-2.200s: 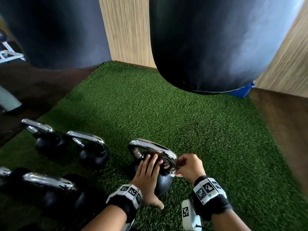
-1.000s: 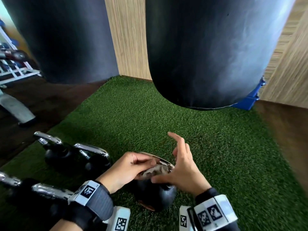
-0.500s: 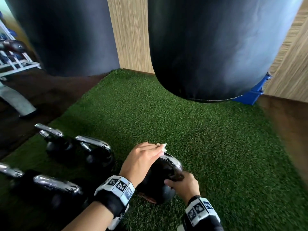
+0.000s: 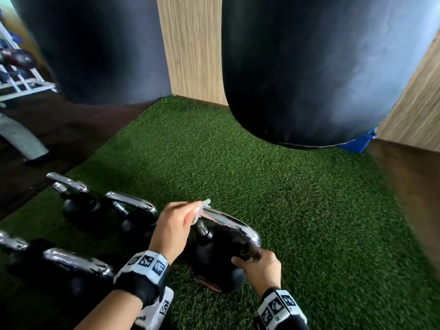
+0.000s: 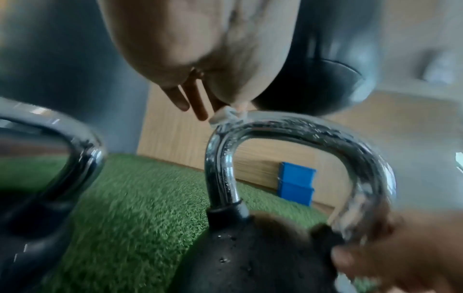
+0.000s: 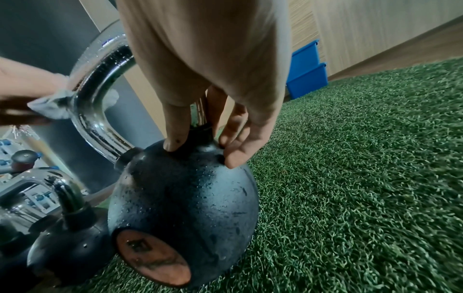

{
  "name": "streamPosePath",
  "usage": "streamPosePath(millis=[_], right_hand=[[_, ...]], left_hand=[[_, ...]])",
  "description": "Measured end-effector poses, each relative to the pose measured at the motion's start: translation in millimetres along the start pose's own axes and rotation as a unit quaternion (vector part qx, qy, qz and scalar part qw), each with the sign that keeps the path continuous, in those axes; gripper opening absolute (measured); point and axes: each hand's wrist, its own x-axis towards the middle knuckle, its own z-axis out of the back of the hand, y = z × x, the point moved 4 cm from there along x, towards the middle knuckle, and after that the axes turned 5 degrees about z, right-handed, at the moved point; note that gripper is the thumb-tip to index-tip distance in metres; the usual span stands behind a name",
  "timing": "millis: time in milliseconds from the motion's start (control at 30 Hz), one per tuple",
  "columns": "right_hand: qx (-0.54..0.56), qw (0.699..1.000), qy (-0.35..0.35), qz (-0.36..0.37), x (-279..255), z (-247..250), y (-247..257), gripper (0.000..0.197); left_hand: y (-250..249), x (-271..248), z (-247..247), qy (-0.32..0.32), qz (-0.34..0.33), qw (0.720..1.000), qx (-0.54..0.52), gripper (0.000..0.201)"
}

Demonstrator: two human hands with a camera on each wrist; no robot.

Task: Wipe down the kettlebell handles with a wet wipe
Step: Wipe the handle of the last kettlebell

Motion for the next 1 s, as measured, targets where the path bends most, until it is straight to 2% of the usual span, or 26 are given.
streamPosePath(millis=[67,167,267,433,500,600,733,833,900,933,1000], right_hand=[[0.001,1.0,-0.001,0.001,0,-1,0,0.03],[0.014,1.0,-0.001,0.003,-1,-2,0,0.033],[0.028,1.0,0.0,-0.005,-2,-4,-1,0.039],[0.026,1.0,-0.001,-0.008,0,-3,-1,0.042],[0.024,1.0,-0.006,-0.008,0,-2,-1,0.041],[0.017,1.0,-0.009,0.0,1,-1,0,0.037],[0.006,1.0,-0.003,0.008,-1,0,1,0.033],[0.007,1.0,-0.001,0.016,-1,1,1,0.033],[0.006,0.999,-0.016,0.03,0,2,3,0.042],[0.004,0.999,-0.019,0.035,0,3,3,0.047],[0.006,0.999,-0.009,0.037,2,4,5,0.05]], left_hand=[[11,1,-3,0.008,0.057,0.998,-0.018,0.024],[22,-3,-8,0.02,0.09,0.995,-0.043,0.025],[42,-4,-14,0.047,0.171,0.983,-0.05,0.024],[54,-9,-24,0.054,0.186,0.979,-0.063,0.026],[62,-14,-33,0.058,0.23,0.967,-0.097,0.027],[71,-24,-52,0.104,0.307,0.939,-0.118,0.027],[78,-33,-66,0.176,0.309,0.93,-0.089,0.026],[82,-36,-66,0.207,0.323,0.91,-0.16,0.024],[83,-40,-65,0.235,0.321,0.897,-0.191,0.024],[84,-41,-64,0.234,0.314,0.902,-0.184,0.025],[86,-41,-61,0.192,0.304,0.923,-0.138,0.027]])
